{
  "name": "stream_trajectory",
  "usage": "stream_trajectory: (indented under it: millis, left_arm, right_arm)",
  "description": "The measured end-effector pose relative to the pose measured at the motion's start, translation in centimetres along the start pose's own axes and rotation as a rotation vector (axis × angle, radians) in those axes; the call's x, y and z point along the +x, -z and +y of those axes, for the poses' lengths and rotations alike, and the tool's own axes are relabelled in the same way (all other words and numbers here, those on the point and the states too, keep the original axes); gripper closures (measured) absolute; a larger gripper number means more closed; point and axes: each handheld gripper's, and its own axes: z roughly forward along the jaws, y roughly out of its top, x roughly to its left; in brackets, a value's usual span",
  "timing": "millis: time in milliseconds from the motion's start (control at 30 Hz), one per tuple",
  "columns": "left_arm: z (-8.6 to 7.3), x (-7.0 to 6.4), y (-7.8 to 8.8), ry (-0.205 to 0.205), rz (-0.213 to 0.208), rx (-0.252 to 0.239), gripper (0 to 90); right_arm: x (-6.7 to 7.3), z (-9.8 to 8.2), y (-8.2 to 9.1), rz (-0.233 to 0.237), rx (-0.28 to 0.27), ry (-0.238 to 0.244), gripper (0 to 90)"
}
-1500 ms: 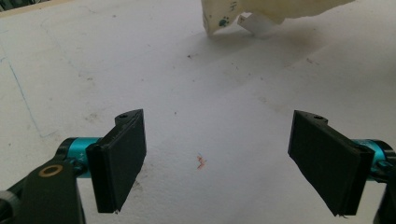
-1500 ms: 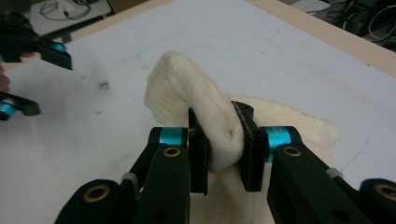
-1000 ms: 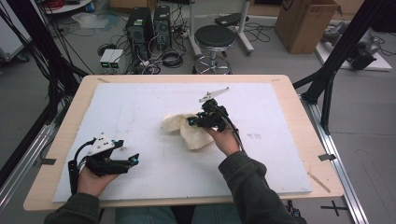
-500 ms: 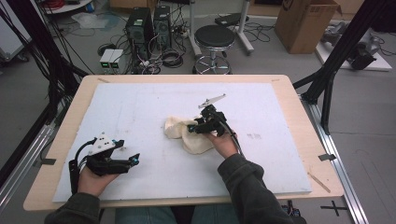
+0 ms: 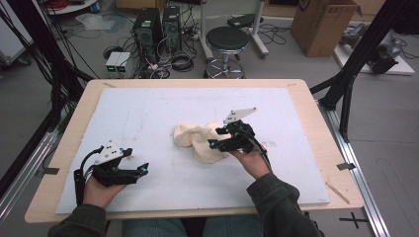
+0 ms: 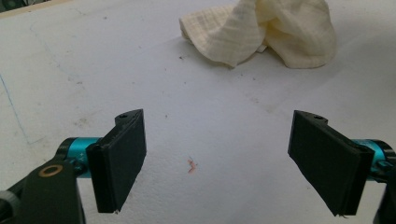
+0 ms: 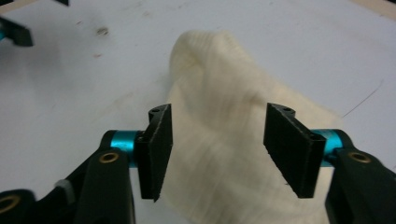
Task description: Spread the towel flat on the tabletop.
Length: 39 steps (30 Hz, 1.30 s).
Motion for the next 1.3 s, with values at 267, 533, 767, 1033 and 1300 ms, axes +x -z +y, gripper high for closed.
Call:
stream_trajectory:
  millis: [267, 533, 767, 1033, 1300]
  left_arm:
    - [0.0, -0.1, -0.1, -0.001, -0.003, 0.002, 19.8]
    - [0.0, 0.0, -0.2, -0.001, -0.006, 0.004, 19.7]
    - [0.0, 0.0, -0.3, -0.001, -0.009, 0.005, 19.8]
    - [0.0, -0.1, -0.3, 0.003, -0.009, 0.001, 19.9]
    - [0.2, -0.4, -0.3, -0.008, -0.012, -0.002, 20.1]
  right_arm:
    - [1.3, -3.0, -1.8, 0.046, 0.077, 0.051, 53.1]
    - [0.9, -3.7, -4.6, 0.021, 0.171, 0.067, 60.9]
    - [0.5, -3.8, -4.7, 0.052, 0.155, 0.048, 86.1]
    - [1.3, -3.4, -2.9, 0.089, 0.123, 0.051, 88.1]
    - [3.2, -3.5, 0.1, 0.114, 0.068, 0.055, 88.1]
